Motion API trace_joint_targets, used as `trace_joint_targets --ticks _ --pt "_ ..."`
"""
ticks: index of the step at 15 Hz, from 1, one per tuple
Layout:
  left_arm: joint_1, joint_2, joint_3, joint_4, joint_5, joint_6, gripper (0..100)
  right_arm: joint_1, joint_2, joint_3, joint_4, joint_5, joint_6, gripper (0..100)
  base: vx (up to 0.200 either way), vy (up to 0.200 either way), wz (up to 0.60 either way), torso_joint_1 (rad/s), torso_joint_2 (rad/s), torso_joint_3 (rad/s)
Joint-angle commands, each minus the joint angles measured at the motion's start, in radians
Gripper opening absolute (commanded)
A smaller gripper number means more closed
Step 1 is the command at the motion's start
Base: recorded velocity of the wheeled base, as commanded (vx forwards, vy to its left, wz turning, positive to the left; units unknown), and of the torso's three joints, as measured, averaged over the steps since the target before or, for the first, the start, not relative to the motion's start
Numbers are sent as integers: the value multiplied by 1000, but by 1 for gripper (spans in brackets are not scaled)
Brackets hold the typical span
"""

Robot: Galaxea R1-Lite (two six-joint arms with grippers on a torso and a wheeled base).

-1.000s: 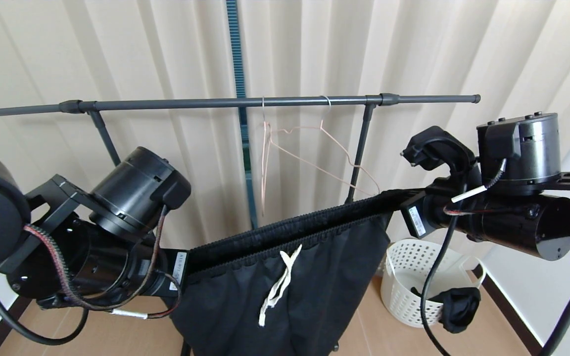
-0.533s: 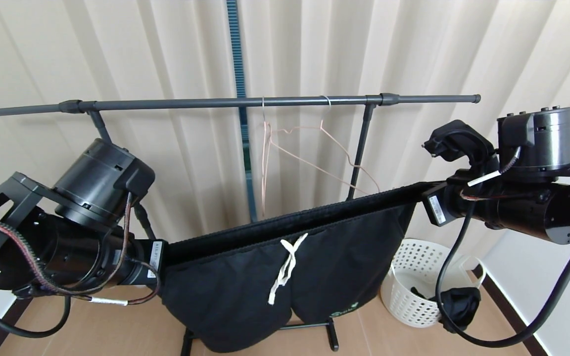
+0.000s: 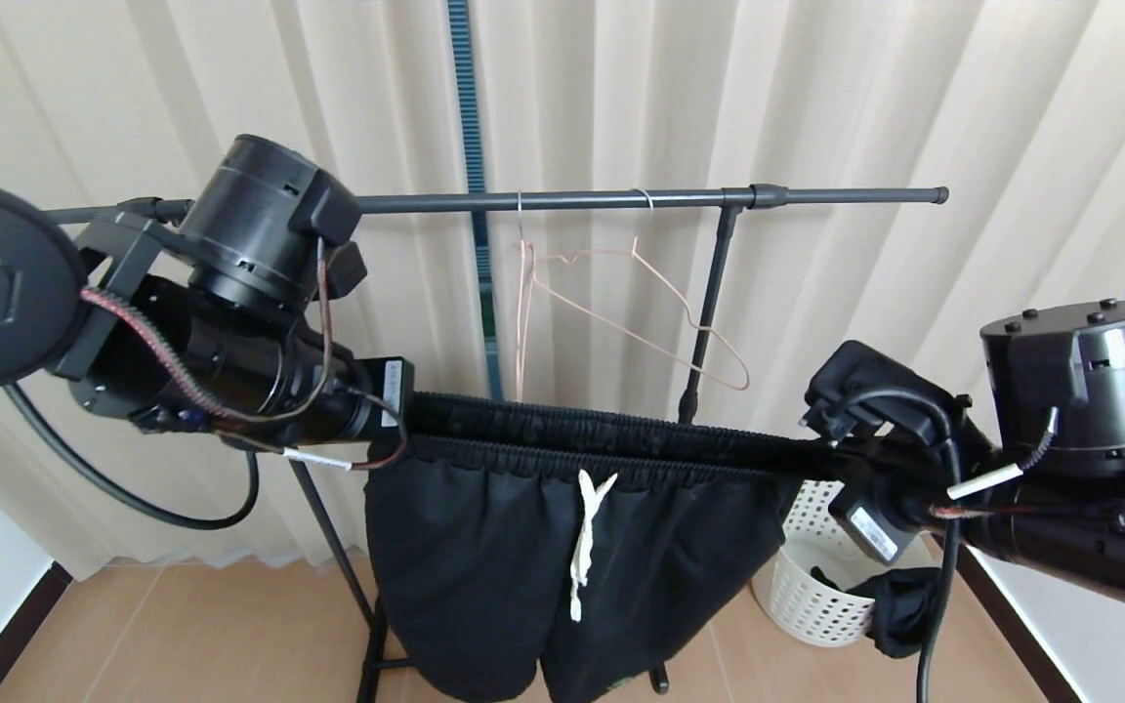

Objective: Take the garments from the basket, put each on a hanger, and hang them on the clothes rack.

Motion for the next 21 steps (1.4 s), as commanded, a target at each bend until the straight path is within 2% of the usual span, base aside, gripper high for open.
trace_joint_targets --ticks 1,4,5,7,8,9,10,11,14,16,17,18,21 --pt "-33 147 -170 -4 -21 1 0 148 -42 34 43 8 -1 0 0 0 0 0 0 0" --pt "-56 252 -354 -1 -55 1 0 385 -22 37 115 8 82 0 0 0 0 0 0 0" --pt "-58 270 -388 -1 -65 1 0 431 -11 35 117 8 114 0 0 0 0 0 0 0" --pt "-56 337 -500 -2 -93 0 0 552 49 17 103 9 237 0 0 0 0 0 0 0" --pt "-56 359 -527 -2 -96 1 0 581 72 5 95 8 286 0 0 0 0 0 0 0" --pt "-61 391 -584 -2 -98 1 0 627 127 -38 72 5 409 0 0 0 0 0 0 0" --pt "-61 391 -584 -2 -98 1 0 627 127 -38 72 5 409 0 0 0 0 0 0 0" --pt "-64 416 -601 -4 -99 1 0 678 165 -90 60 6 524 0 0 0 0 0 0 0" --pt "-64 420 -601 -2 -110 14 0 699 194 -161 58 3 663 0 0 0 0 0 0 0" --pt "-62 417 -601 4 -110 17 0 682 182 -161 65 0 663 0 0 0 0 0 0 0" --pt "-59 413 -601 9 -108 27 0 627 158 -155 82 0 628 0 0 0 0 0 0 0" --pt "-56 400 -601 26 -108 37 0 586 141 -146 101 -5 568 0 0 0 0 0 0 0" --pt "-38 337 -601 165 -101 89 0 366 73 -112 209 -6 343 0 0 0 0 0 0 0"
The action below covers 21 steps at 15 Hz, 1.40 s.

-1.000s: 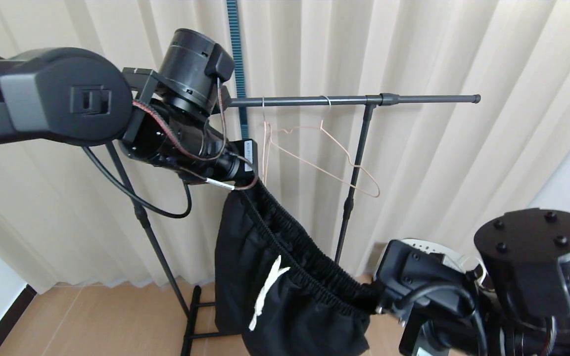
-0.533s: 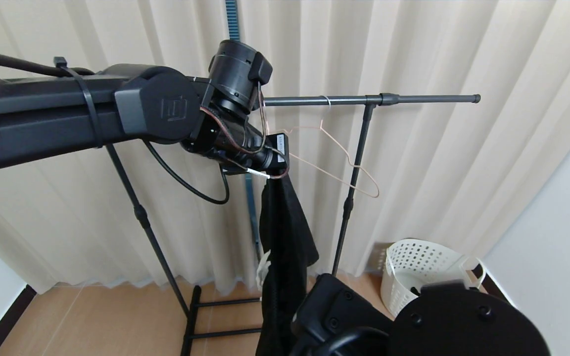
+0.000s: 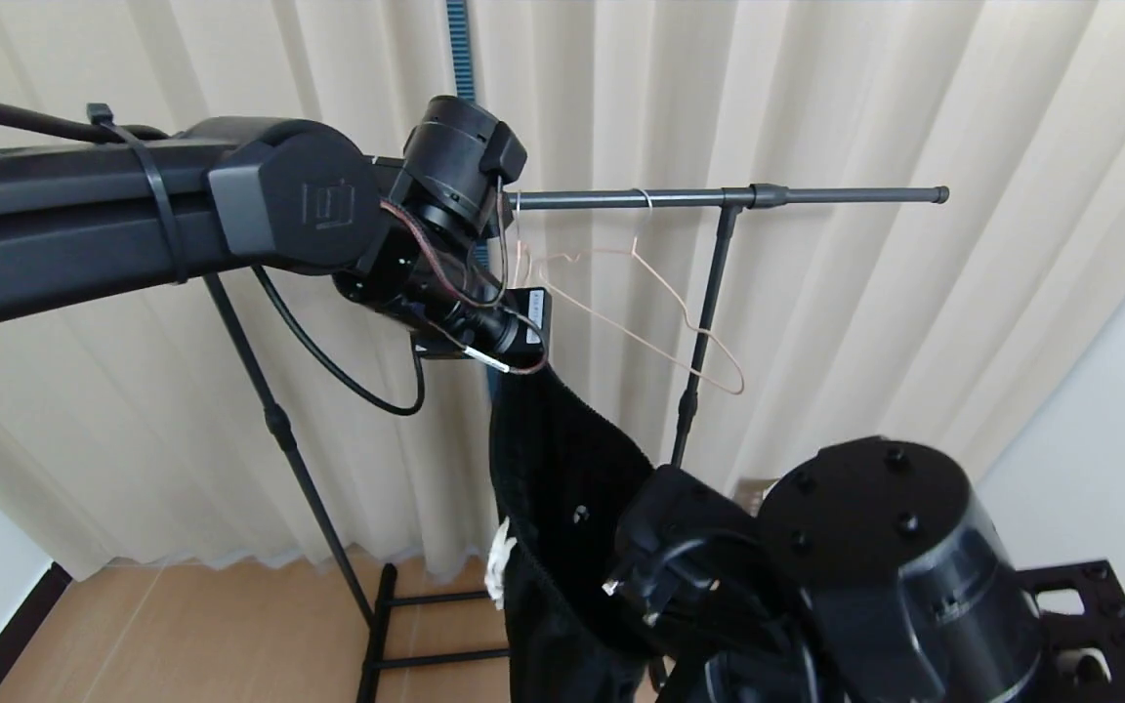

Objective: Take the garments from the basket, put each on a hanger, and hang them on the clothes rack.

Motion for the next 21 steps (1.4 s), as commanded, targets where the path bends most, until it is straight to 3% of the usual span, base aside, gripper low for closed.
trace_joint_targets --ticks 1,4,8,11,13,15,17,19,21 --pt "18 -62 1 83 4 17 0 -205 -60 25 32 0 -143 0 0 0 0 0 0 0" --pt "18 -143 43 227 24 22 0 -383 -29 -24 29 -3 -181 0 0 0 0 0 0 0" --pt "1 -314 387 233 107 25 0 -444 115 -159 -61 -4 -172 0 0 0 0 0 0 0" --pt "-74 -367 571 155 128 13 0 -429 265 -294 -135 -32 -100 0 0 0 0 0 0 0" --pt "-211 -373 703 29 130 -38 0 -390 403 -472 -135 -86 -48 0 0 0 0 0 0 0" --pt "-318 -334 711 -1 131 -130 0 -360 494 -639 -119 -86 25 0 0 0 0 0 0 0" --pt "-380 -288 652 -23 131 -228 0 -318 546 -774 -29 -86 132 0 0 0 0 0 0 0" --pt "-384 -266 612 -35 124 -280 0 -304 552 -812 16 -84 195 0 0 0 0 0 0 0" --pt "-378 -260 605 -43 124 -286 0 -304 546 -805 43 -84 218 0 0 0 0 0 0 0"
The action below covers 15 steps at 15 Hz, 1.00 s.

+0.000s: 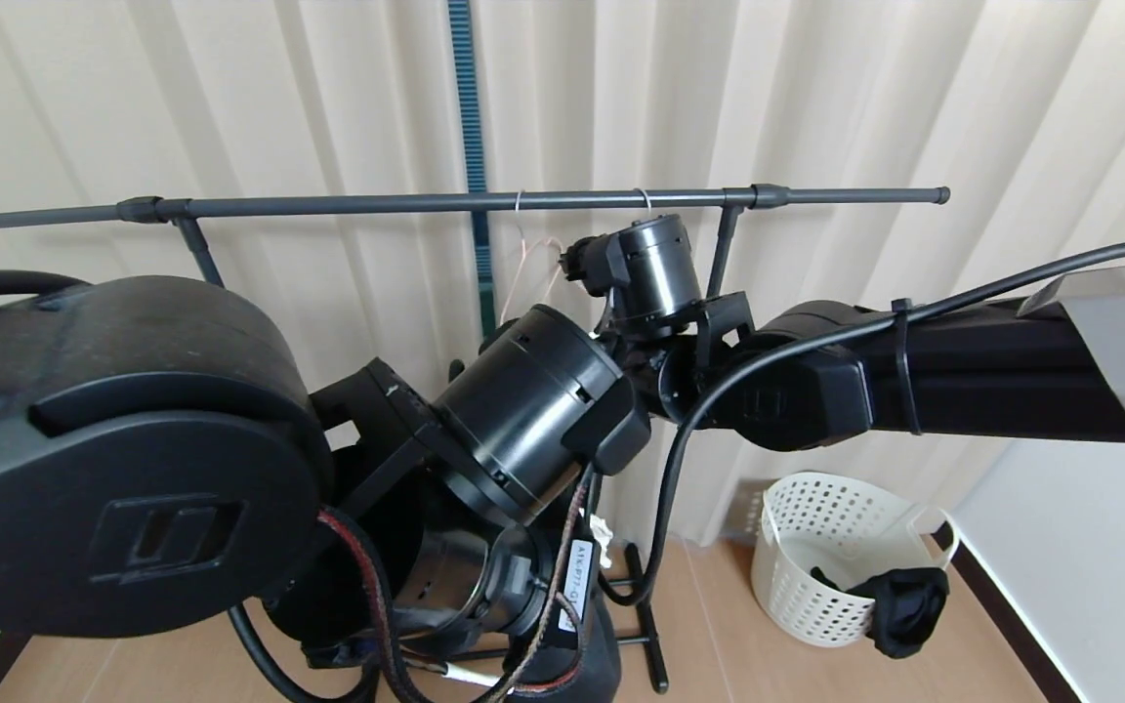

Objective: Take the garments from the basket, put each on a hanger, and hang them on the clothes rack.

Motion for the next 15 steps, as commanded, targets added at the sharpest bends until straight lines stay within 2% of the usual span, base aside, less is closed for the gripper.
trace_joint_targets --ticks 1,4,7,10,13,15 --pt "11 14 -3 0 -1 -2 0 4 15 -15 17 -1 36 0 0 0 0 0 0 0" --pt "57 -30 46 4 9 1 0 -37 -53 33 23 -3 68 0 0 0 0 0 0 0" --pt "184 -95 100 -5 16 46 0 -137 -211 192 11 -4 77 0 0 0 0 0 0 0" --pt "306 -34 106 -151 18 149 0 -167 -329 356 6 -7 67 0 0 0 0 0 0 0" --pt "333 69 78 -292 19 213 0 -158 -378 418 3 -41 11 0 0 0 0 0 0 0" --pt "330 120 40 -313 19 216 0 -118 -380 442 3 -49 10 0 0 0 0 0 0 0"
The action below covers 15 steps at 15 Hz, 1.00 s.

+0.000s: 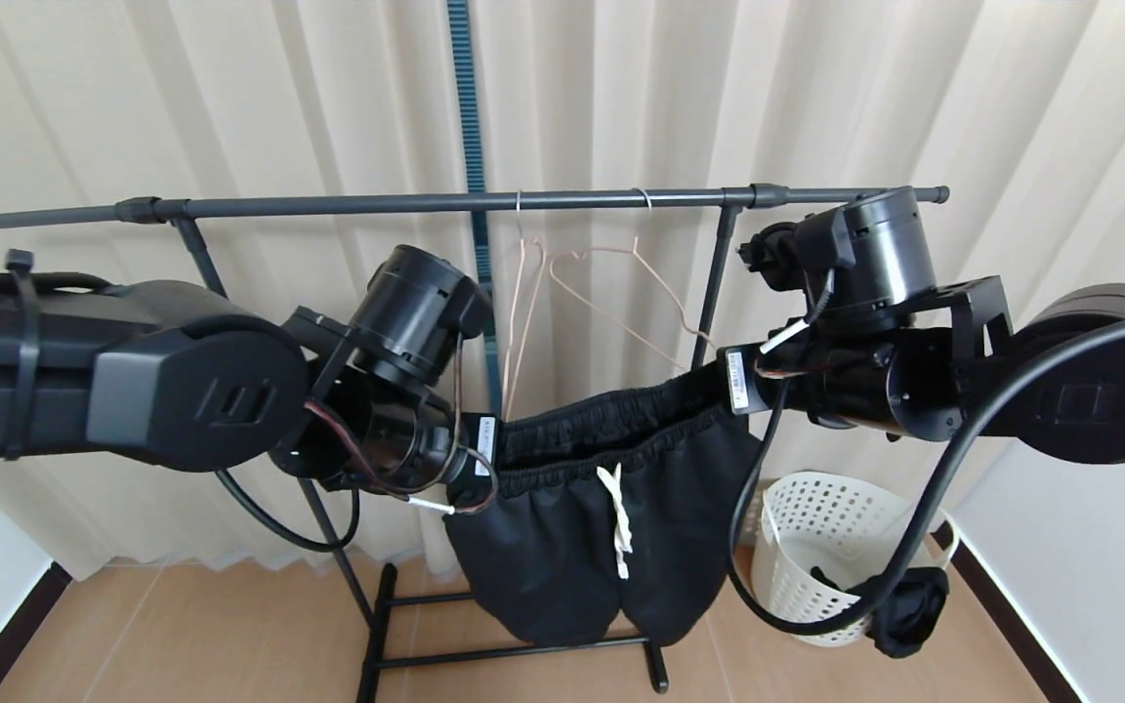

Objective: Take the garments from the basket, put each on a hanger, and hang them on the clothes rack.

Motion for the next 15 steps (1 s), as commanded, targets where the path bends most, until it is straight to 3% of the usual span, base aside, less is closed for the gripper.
trace_joint_targets --ticks 1,2,15 --pt "2 78 -42 -9 0 5 0 22 -26 22 1 -3 -2 0 0 0 0 0 0 0" --pt "2 81 -53 -9 0 10 100 22 -26 23 1 -3 -9 0 0 0 0 0 0 0" --pt "1 34 -25 -13 5 36 100 -12 -30 46 0 -43 -45 0 0 0 0 0 0 0"
